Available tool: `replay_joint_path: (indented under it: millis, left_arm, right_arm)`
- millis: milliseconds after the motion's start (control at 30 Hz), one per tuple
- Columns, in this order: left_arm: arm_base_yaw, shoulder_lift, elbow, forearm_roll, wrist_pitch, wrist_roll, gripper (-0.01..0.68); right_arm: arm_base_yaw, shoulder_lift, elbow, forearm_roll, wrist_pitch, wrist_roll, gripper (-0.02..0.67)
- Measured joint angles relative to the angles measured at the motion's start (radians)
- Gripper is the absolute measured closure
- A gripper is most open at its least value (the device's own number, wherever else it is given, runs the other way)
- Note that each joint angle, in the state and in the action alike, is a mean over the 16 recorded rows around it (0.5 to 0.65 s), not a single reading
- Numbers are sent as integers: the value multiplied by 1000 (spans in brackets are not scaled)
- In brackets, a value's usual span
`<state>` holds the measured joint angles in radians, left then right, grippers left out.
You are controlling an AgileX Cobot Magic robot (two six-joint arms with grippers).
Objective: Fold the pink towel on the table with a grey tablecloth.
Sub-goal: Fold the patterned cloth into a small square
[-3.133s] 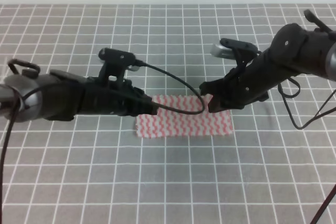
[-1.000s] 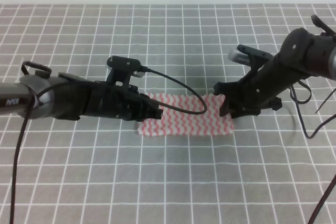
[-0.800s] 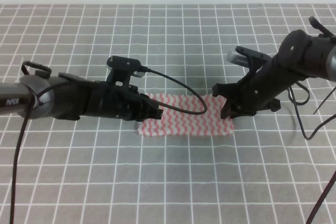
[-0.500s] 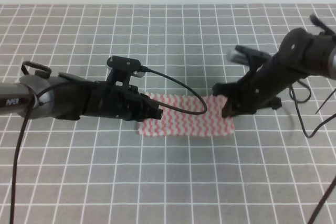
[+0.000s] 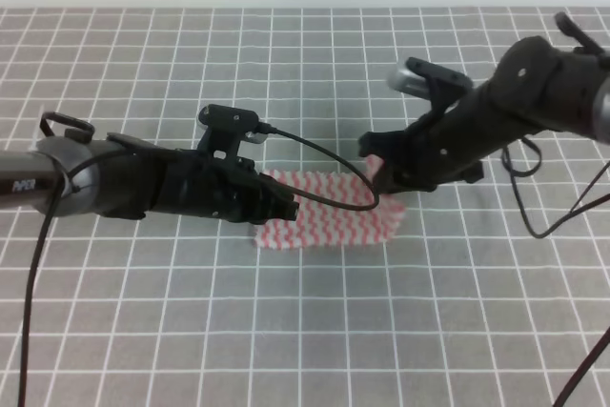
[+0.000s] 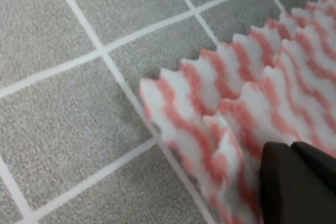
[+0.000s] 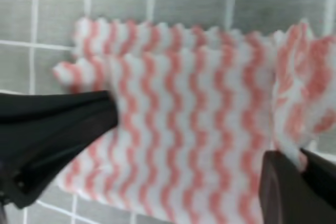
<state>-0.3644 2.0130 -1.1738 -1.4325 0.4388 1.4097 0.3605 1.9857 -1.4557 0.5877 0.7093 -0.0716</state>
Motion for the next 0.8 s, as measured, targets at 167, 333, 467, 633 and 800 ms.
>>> replay_joint_path:
  millis: [167,333,467,633,800]
  left_arm:
    - [9,-28,1,2,14,0,674]
    - [32,-70,3,6,47,-9,674]
    - [56,-96,4,13,79,-22,674]
    - [83,-99,4,21,115,-39,674]
    - [95,-65,4,28,134,-51,674]
  right_arm:
    - [19,1,0,25,-24,-13,663]
    - [26,2,0,34,-35,-16,662]
    - [26,3,-1,37,-37,-17,662]
    - [26,3,-1,41,-38,-17,662]
    - [26,3,-1,46,-38,-17,662]
